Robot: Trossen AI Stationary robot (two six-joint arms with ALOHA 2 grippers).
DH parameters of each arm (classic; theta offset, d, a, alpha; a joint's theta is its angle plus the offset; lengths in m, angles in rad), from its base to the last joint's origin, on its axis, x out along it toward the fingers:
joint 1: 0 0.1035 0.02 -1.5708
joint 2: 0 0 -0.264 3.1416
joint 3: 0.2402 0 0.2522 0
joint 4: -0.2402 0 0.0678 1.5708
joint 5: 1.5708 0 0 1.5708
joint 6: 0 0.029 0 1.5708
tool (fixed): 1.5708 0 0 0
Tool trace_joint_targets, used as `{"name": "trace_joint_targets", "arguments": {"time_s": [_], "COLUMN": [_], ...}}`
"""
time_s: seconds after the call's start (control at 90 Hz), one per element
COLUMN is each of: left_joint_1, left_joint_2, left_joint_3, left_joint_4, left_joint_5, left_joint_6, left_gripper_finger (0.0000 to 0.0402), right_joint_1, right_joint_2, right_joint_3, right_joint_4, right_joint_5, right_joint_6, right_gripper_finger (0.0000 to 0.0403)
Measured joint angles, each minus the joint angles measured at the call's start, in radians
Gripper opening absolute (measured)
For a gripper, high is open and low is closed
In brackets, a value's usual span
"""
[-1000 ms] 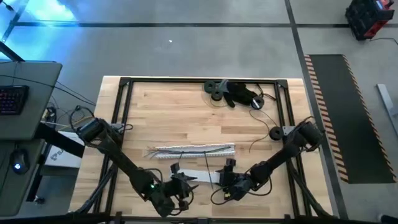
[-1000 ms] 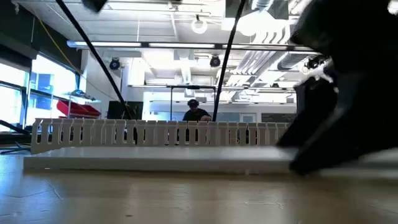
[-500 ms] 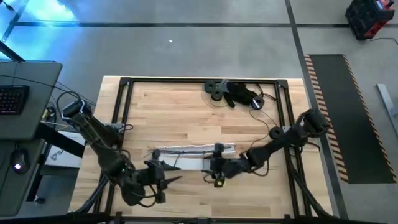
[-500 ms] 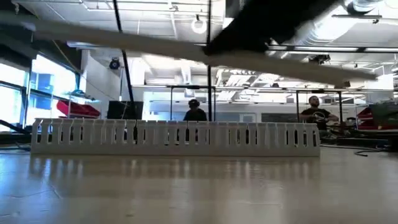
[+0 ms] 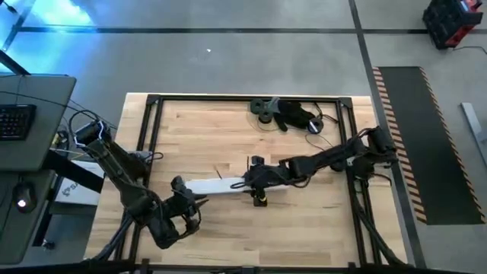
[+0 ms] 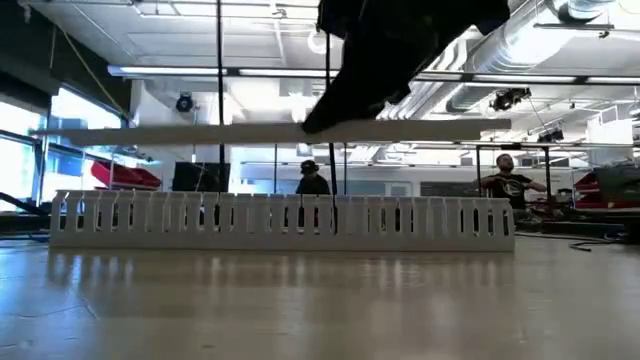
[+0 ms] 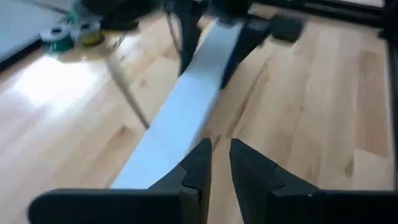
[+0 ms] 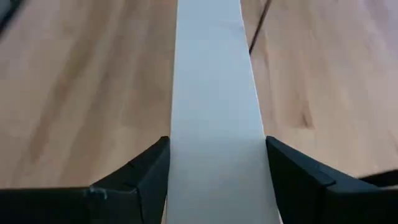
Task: Ziptie cables
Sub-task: Close the white cable duct lid
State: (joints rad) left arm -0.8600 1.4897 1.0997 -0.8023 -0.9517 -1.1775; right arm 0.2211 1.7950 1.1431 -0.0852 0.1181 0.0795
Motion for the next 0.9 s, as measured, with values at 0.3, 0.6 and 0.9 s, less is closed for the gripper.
{"name": "trace_joint_targets", "arguments": {"time_s": [0.3,0.6,0.9], "left_joint_1": [0.0,-0.013,-0.011], "left_joint_2": [-0.076,-0.16,-0.164], "left_joint_3": [-0.184,-0.311,-0.397], "left_joint_4": [-0.008,0.029,0.148], "left_joint_5": [-0.003,-0.019,-0.019], "left_joint_6": [-0.221,-0.312,-0.312], "left_gripper_finger": [0.0001,0.0,0.0], "right_joint_1": [-0.001,-0.004,-0.039], "right_joint_2": [0.069,0.058,0.058], "right_joint_3": [0.0,0.0,0.0], "right_joint_4": [-0.005,0.0,-0.04], "right_joint_5": [0.039,0.107,0.021], "right_joint_6": [0.026,0.025,0.052], "right_gripper_finger": [0.0205,0.0204,0.0204]}}
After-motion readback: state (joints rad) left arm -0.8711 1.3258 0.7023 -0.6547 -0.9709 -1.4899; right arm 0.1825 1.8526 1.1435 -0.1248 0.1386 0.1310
